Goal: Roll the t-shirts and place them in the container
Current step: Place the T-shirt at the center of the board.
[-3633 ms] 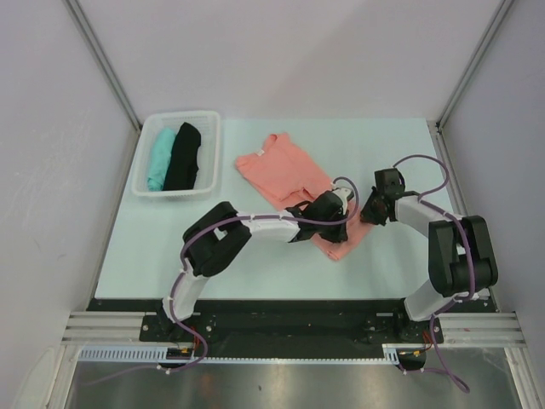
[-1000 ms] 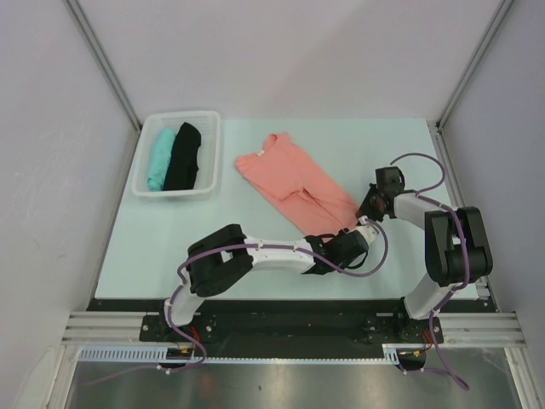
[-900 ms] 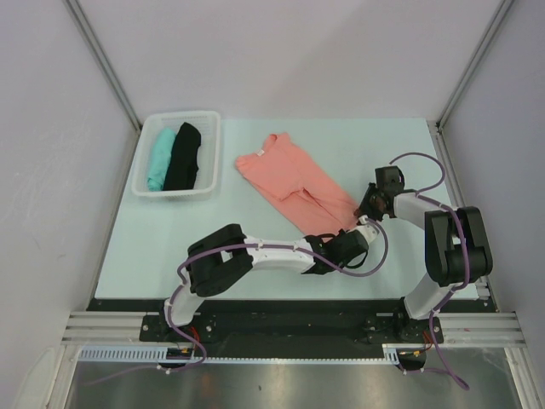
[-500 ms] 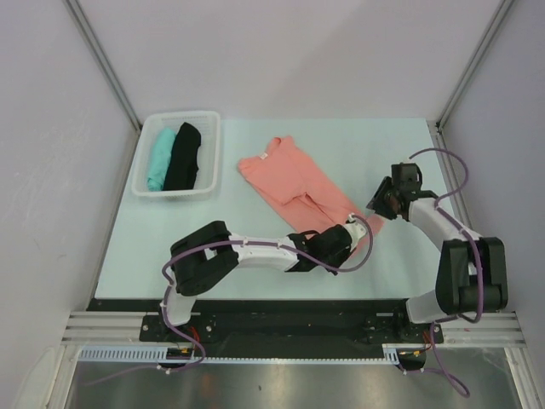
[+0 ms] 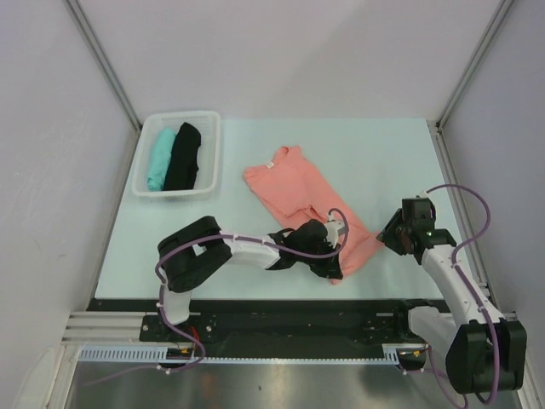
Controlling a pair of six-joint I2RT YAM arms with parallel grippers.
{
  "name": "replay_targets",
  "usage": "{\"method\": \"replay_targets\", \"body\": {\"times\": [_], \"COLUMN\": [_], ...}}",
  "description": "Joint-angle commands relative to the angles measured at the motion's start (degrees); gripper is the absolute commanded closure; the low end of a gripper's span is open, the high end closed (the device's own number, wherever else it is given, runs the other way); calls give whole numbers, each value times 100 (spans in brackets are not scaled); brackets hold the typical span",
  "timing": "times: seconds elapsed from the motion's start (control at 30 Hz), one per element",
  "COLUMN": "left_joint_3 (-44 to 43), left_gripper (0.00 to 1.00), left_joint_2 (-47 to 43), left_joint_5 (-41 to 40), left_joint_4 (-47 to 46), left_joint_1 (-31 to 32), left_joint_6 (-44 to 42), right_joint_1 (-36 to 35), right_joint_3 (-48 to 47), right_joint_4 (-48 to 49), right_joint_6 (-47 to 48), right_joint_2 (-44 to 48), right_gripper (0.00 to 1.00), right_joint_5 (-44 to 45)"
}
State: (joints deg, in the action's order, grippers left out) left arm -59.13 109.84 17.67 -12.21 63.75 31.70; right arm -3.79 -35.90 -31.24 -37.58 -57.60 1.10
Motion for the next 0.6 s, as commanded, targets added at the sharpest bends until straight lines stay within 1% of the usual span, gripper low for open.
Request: {"method": "replay_targets", "body": {"times": [0.0, 0.1, 0.2, 0.4, 0.57], "left_joint_3": [271, 376, 429, 429, 464], "left_gripper": [100, 100, 100, 100, 99], "left_joint_2": [-226, -183, -156, -77, -51], "left_joint_5": [1132, 1343, 1449, 1599, 1660], "left_joint_4": [-747, -950, -985, -942, -915], "left_joint_1": [-274, -433, -547, -653, -741], "left_joint_6": [775, 995, 1040, 1057, 1066], "right_joint_1": [-148, -393, -517, -640, -772], "right_joint_3": [162, 285, 347, 329, 338], "right_joint_4": [-540, -593, -462, 21, 356], "right_joint_6": [-354, -521, -618, -794, -970], "right_joint_2": [530, 584, 391, -101, -181], "right_gripper": [59, 59, 59, 59, 60], "right_joint_5": [214, 346, 338, 390, 461]}}
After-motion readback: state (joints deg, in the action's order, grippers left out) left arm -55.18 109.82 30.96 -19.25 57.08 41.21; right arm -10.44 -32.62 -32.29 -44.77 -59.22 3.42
